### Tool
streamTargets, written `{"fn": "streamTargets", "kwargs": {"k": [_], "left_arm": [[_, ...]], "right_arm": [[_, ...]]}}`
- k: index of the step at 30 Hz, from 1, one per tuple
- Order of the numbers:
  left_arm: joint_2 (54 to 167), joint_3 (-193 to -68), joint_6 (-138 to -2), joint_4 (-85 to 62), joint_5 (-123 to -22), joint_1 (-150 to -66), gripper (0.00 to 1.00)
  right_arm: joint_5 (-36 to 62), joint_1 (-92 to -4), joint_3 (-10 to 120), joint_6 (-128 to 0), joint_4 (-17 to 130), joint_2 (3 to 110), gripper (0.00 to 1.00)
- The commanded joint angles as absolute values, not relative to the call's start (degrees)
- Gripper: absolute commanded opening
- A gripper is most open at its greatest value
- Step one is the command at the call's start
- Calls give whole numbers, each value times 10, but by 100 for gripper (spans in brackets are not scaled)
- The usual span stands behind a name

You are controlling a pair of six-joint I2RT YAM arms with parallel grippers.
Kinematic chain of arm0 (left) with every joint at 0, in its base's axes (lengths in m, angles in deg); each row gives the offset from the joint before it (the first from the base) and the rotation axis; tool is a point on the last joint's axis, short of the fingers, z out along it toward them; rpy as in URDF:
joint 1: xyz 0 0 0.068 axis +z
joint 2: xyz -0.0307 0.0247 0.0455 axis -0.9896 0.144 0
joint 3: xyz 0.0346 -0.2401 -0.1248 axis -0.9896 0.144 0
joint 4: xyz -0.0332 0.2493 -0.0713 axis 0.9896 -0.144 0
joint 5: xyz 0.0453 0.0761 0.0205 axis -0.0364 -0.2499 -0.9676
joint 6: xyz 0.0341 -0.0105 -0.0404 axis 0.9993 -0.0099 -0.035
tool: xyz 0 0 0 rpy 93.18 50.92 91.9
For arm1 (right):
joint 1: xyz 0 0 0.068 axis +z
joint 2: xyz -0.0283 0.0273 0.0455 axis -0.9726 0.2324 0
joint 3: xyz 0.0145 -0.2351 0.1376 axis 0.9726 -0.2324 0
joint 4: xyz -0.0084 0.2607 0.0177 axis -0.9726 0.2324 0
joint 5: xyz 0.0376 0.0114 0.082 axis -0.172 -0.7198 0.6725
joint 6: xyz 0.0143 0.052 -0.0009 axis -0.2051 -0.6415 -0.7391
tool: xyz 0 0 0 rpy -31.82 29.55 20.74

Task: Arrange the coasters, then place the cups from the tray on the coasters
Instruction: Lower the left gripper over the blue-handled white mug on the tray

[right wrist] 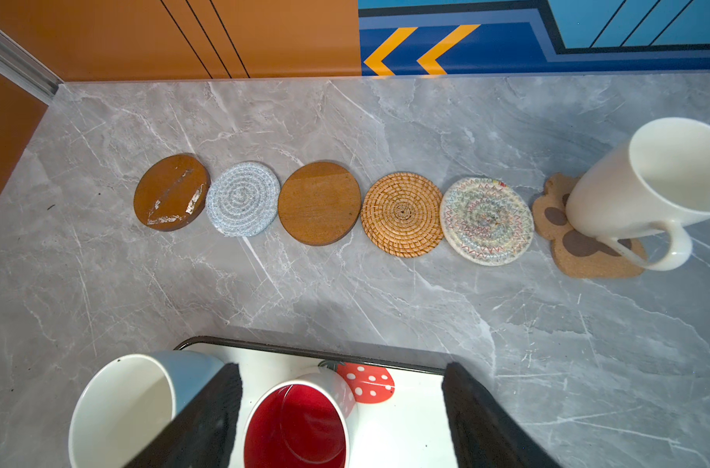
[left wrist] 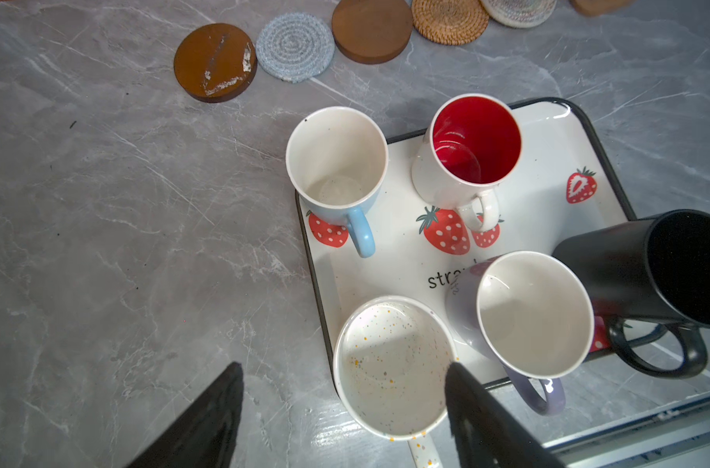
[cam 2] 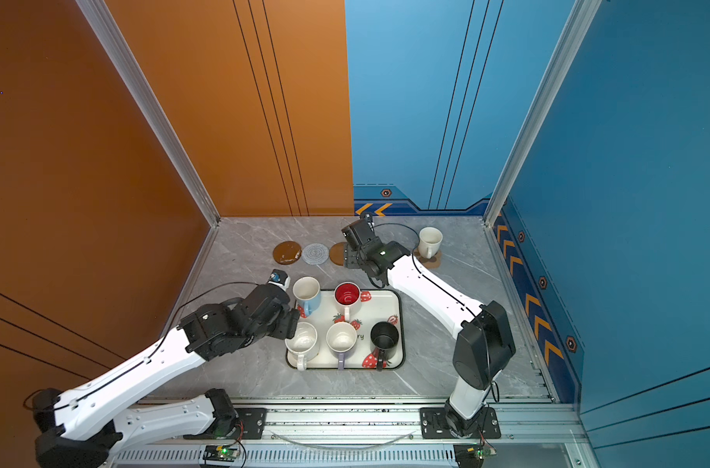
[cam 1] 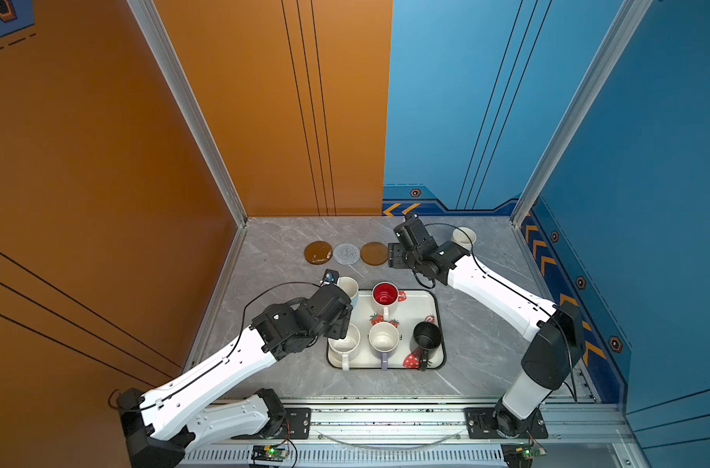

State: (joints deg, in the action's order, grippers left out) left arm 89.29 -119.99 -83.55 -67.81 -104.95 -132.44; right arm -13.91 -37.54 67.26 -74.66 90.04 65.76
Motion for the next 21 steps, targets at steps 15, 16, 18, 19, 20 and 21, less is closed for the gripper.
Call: {"fn": "streamTargets", "kwargs": {"k": [15, 16, 18, 19, 20, 21], "left_arm": [[988, -1226, -879, -660, -1055, -1325, 79], [992, -1223, -879, -651, -1054, -1323, 79], [999, -1217, -879, -628, -1039, -1314, 79], [1003, -1215, -880, -616, -1028, -1309, 79], [1008, -1212, -879, -608, -1021, -1305, 79], [1012, -1211, -880, -604, -1020, -1302, 78]], "right_arm": [[-145, -375, 572, -745, 791, 553, 77], [-143, -376, 568, -745, 787, 550, 77], [-138, -380, 563, -746, 782, 546, 77], [-135, -381, 560, -745, 780, 544, 77], [-133, -382, 557, -746, 777, 542, 77], [-132, -384, 555, -747, 776, 541, 77]]}}
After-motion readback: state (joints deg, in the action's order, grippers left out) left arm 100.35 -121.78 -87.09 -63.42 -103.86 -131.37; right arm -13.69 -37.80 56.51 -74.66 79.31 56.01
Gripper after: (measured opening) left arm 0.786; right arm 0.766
